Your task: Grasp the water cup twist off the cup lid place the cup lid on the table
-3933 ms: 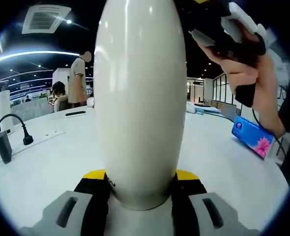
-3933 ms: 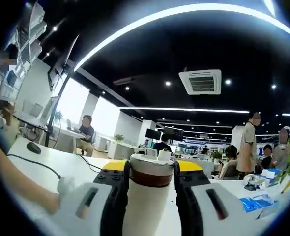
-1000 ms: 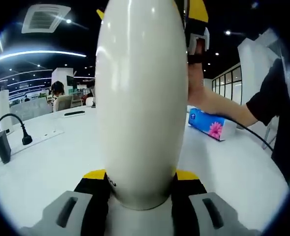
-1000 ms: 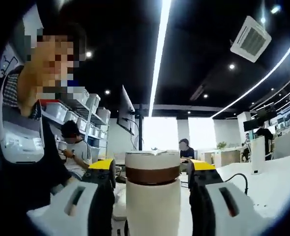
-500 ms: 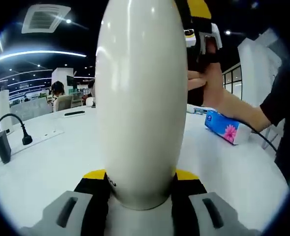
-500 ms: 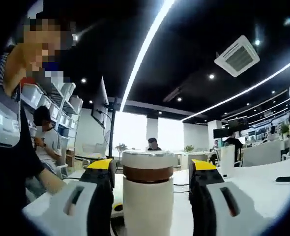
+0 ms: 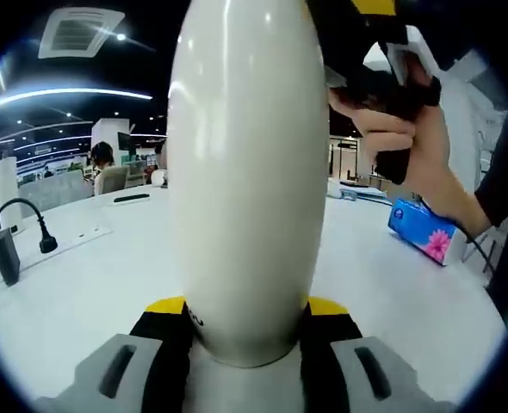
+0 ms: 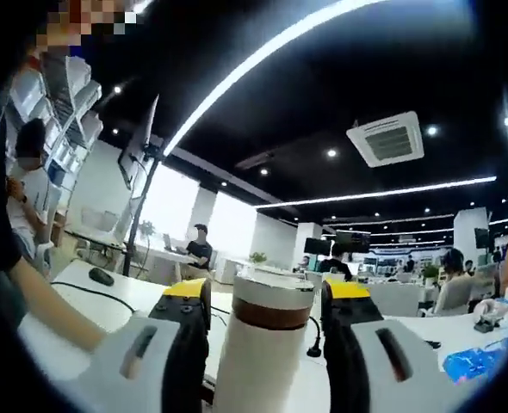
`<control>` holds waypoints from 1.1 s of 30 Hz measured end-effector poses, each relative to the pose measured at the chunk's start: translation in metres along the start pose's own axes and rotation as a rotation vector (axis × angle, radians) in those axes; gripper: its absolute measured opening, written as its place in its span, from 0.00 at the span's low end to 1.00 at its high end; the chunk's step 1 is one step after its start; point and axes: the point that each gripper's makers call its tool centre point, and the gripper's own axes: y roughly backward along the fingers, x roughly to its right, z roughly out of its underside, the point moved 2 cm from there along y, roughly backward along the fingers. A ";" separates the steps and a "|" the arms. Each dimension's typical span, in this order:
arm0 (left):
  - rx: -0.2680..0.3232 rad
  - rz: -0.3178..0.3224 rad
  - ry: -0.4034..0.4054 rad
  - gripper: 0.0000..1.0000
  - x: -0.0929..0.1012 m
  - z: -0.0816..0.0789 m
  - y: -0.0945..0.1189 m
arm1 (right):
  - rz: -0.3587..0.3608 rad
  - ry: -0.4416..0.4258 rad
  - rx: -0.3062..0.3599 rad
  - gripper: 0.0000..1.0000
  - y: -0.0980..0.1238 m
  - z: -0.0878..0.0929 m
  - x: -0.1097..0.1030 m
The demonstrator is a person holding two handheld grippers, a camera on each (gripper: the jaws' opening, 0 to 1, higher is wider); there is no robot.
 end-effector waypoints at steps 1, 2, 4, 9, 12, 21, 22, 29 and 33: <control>0.000 0.000 0.000 0.51 0.000 0.000 0.000 | 0.004 0.004 0.003 0.52 0.001 -0.001 -0.001; 0.000 0.000 0.000 0.51 0.000 0.000 0.000 | 0.014 0.016 -0.001 0.51 0.001 -0.003 -0.002; 0.000 -0.001 0.000 0.51 0.001 0.000 0.001 | 0.043 0.041 -0.004 0.49 0.003 -0.005 -0.004; 0.000 -0.001 0.000 0.51 0.001 0.000 0.001 | 0.086 0.082 -0.022 0.48 0.004 -0.007 -0.006; 0.000 -0.001 0.000 0.51 0.001 0.000 0.001 | 0.102 0.084 -0.032 0.47 0.004 -0.006 -0.005; 0.000 -0.001 0.001 0.51 0.002 -0.001 0.001 | 0.180 0.085 -0.078 0.45 0.005 0.002 -0.002; 0.000 -0.001 0.001 0.51 0.002 -0.001 0.001 | 0.188 0.062 -0.064 0.45 0.004 0.001 -0.003; 0.000 -0.001 0.001 0.51 0.003 -0.001 0.001 | 0.286 0.083 -0.119 0.45 0.004 0.008 0.003; 0.000 -0.002 0.001 0.51 0.002 -0.001 0.001 | 0.270 0.054 -0.115 0.44 0.003 0.010 0.004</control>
